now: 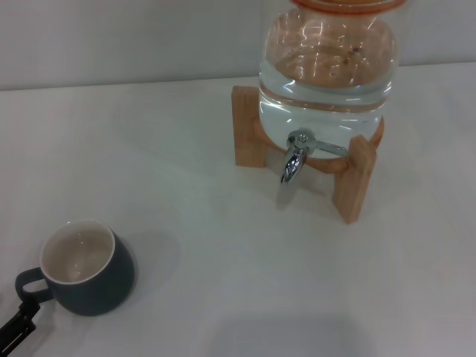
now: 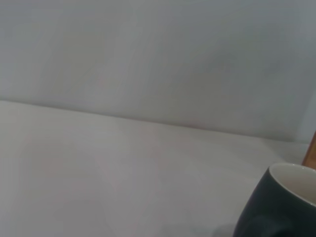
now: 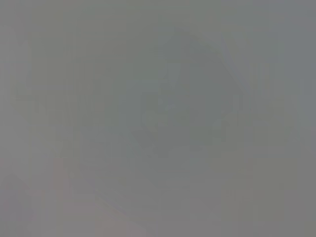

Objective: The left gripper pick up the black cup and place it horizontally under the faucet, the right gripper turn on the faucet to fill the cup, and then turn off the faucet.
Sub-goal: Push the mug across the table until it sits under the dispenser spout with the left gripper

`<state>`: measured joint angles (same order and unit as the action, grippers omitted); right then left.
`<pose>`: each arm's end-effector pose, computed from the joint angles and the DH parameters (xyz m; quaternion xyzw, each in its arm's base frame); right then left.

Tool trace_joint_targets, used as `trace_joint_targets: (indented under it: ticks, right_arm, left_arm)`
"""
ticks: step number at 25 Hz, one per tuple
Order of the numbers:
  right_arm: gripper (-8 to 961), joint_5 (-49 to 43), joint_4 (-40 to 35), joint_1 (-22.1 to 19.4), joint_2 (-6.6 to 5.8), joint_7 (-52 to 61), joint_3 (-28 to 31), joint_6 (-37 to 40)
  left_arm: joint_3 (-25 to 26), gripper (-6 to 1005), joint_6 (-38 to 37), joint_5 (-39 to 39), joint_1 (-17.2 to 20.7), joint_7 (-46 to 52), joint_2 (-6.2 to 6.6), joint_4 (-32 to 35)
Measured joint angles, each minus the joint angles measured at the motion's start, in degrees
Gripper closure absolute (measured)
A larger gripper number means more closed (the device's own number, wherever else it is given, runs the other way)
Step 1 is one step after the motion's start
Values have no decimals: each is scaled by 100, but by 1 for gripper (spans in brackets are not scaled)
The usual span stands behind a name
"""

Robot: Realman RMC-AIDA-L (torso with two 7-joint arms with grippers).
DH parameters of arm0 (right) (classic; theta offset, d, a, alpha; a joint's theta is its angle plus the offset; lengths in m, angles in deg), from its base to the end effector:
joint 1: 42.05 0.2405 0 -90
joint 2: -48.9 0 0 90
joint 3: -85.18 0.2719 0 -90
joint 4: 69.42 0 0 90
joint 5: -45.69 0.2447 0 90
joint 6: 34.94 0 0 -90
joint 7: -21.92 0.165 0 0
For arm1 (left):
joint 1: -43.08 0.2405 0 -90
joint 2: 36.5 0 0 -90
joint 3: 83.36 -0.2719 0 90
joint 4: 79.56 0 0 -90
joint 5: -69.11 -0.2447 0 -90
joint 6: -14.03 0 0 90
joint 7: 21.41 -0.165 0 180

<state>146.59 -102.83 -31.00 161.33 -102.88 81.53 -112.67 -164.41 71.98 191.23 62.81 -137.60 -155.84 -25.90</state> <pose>0.4741 0.2652 0.2103 -0.5998 0.2404 0.3122 0.6964 -0.4141 0.1982 -0.0196 -0.7715 -0.3935 -0.2514 0.4321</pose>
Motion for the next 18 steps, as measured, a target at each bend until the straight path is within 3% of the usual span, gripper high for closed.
trace_joint_targets:
  ticks: [18]
  right_arm:
    - [161, 0, -148, 104, 57, 62, -4, -19]
  left_arm:
    - [9, 143, -304, -13, -422, 119, 3, -183]
